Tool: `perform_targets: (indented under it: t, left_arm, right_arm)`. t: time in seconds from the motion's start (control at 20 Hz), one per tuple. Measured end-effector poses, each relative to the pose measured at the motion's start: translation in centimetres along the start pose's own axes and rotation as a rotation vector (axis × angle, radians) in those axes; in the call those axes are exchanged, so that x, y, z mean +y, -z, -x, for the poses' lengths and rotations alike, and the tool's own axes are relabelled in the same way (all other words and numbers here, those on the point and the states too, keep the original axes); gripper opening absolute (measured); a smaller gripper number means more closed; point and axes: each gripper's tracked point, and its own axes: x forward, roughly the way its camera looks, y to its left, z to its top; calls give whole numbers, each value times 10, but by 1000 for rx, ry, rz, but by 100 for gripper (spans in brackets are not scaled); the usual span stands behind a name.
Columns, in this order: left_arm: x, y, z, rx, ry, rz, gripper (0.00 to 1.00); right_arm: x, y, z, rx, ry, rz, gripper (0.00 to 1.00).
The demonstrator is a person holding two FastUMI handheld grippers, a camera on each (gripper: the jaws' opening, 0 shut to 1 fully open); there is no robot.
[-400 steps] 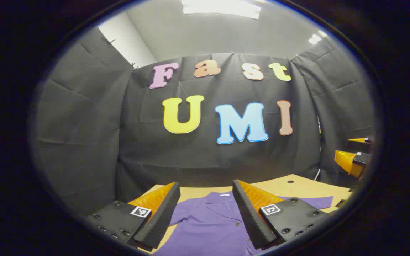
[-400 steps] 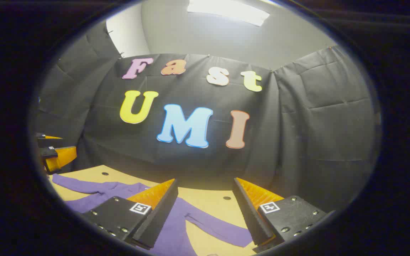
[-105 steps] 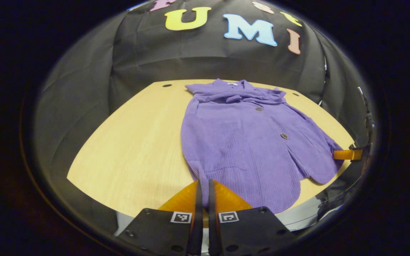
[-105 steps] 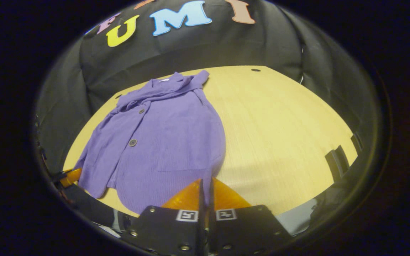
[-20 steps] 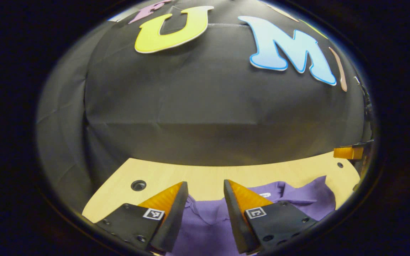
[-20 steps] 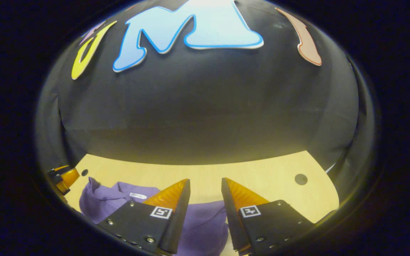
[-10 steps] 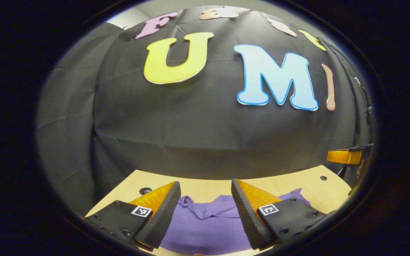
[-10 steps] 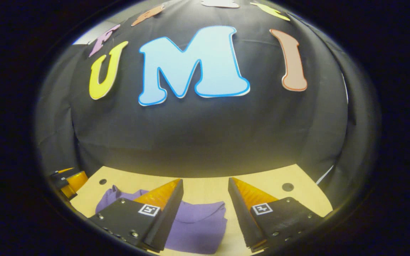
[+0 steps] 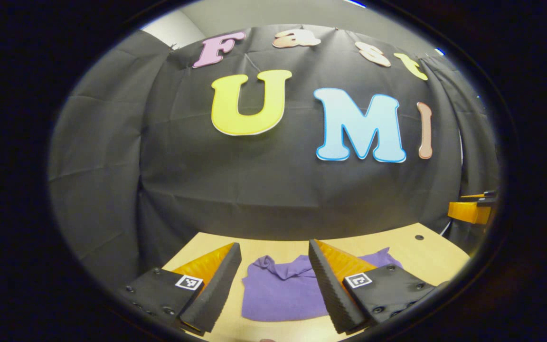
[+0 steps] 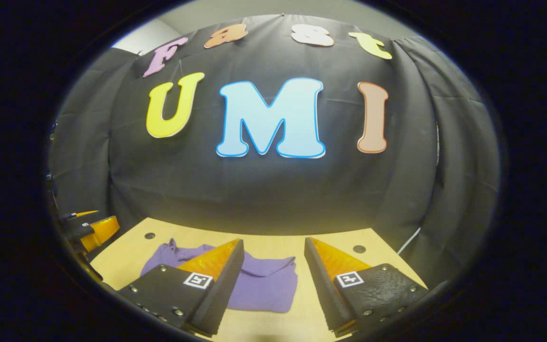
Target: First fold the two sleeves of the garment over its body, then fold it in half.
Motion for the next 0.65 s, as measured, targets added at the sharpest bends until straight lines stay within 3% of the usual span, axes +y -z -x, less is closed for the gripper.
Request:
perform_targets:
  t: [0.35, 0.65]
  left_arm:
    - [6, -2, 80, -48, 54, -56, 94]
    - [-5, 3, 123, -57, 80, -85, 93]
  right_arm:
    - [26, 17, 93, -39, 26, 42, 80]
    - [31, 32, 146, -39, 62, 96, 80]
